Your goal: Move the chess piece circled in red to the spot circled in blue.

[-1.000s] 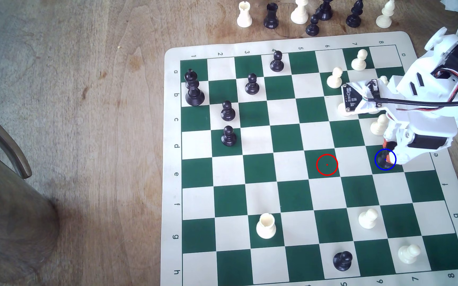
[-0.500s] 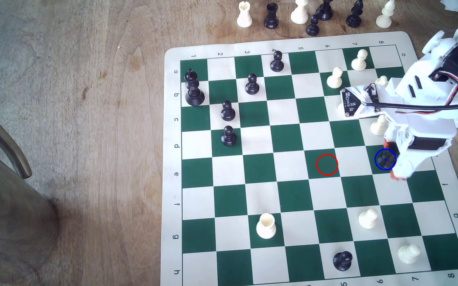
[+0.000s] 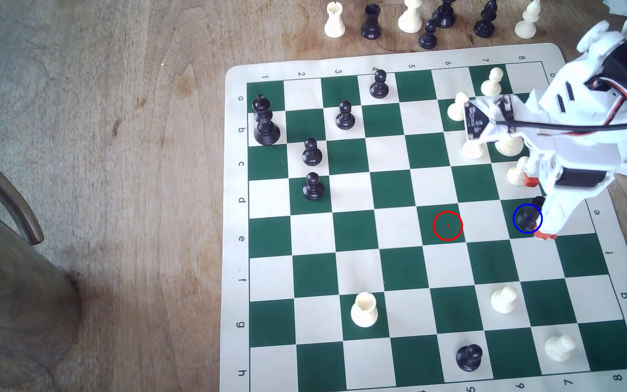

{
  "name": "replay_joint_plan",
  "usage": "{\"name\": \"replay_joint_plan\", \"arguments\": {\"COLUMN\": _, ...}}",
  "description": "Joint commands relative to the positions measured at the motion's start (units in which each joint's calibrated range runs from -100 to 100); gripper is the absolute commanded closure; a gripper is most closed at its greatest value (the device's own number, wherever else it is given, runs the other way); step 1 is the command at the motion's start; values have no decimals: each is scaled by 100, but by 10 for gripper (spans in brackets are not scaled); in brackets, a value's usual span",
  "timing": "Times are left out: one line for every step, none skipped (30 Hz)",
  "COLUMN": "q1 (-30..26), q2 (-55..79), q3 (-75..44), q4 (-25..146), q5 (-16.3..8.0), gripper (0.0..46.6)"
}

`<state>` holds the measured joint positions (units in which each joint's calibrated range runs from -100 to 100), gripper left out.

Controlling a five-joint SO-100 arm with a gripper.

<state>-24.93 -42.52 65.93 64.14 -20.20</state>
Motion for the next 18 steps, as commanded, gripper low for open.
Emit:
{"name": "replay_joint_plan", "arguments": {"q1": 64, "q2": -272, "q3": -809, "q4": 441, "q5": 24, "gripper": 217}}
{"name": "replay_joint_plan", "arguments": {"q1": 95, "q2": -315, "q3": -1053, "q4": 654, "q5": 59, "gripper": 217}}
{"name": "replay_joint_plan", "arguments": {"q1": 119, "q2": -323, "q3": -1208, "q4": 760, "q5": 63, "gripper": 217}}
{"name": "replay_joint_plan", "arguments": {"q1": 150, "q2": -340, "q3": -1371, "q4": 875, "q5": 73, "gripper": 217}}
{"name": "replay_joint_plan", "arguments": {"q1": 189, "q2": -357, "q3": -1534, "q4": 973, "q5": 83, "gripper": 216}}
{"name": "replay_joint_plan", "arguments": {"q1": 291, "q2": -391, "q3": -1833, "q4": 1137, "q5": 107, "gripper": 214}}
{"name": "replay_joint_plan", "arguments": {"q1": 369, "q2": -417, "q3": -1987, "q4": 1219, "q5": 122, "gripper": 212}}
{"name": "replay_joint_plan", "arguments": {"q1": 447, "q2": -434, "q3": -2096, "q4": 1276, "q5": 132, "gripper": 210}}
{"name": "replay_joint_plan", "arguments": {"q1": 549, "q2": -476, "q3": -2205, "q4": 1325, "q5": 147, "gripper": 209}}
{"name": "replay_joint_plan", "arguments": {"q1": 666, "q2": -544, "q3": -2277, "q4": 1342, "q5": 171, "gripper": 209}}
{"name": "replay_joint_plan", "arguments": {"q1": 979, "q2": -756, "q3": -2350, "q4": 1342, "q5": 244, "gripper": 209}}
{"name": "replay_joint_plan", "arguments": {"q1": 1159, "q2": -892, "q3": -2341, "q4": 1317, "q5": 288, "gripper": 209}}
{"name": "replay_joint_plan", "arguments": {"q1": 1362, "q2": -1036, "q3": -2305, "q4": 1260, "q5": 342, "gripper": 209}}
{"name": "replay_joint_plan", "arguments": {"q1": 1574, "q2": -1198, "q3": -2250, "q4": 1211, "q5": 405, "gripper": 210}}
{"name": "replay_joint_plan", "arguments": {"q1": 2027, "q2": -1554, "q3": -2042, "q4": 1014, "q5": 557, "gripper": 214}}
{"name": "replay_joint_plan", "arguments": {"q1": 2215, "q2": -1741, "q3": -1878, "q4": 916, "q5": 635, "gripper": 217}}
{"name": "replay_joint_plan", "arguments": {"q1": 2317, "q2": -1868, "q3": -1752, "q4": 826, "q5": 669, "gripper": 219}}
{"name": "replay_joint_plan", "arguments": {"q1": 2387, "q2": -1996, "q3": -1597, "q4": 744, "q5": 694, "gripper": 220}}
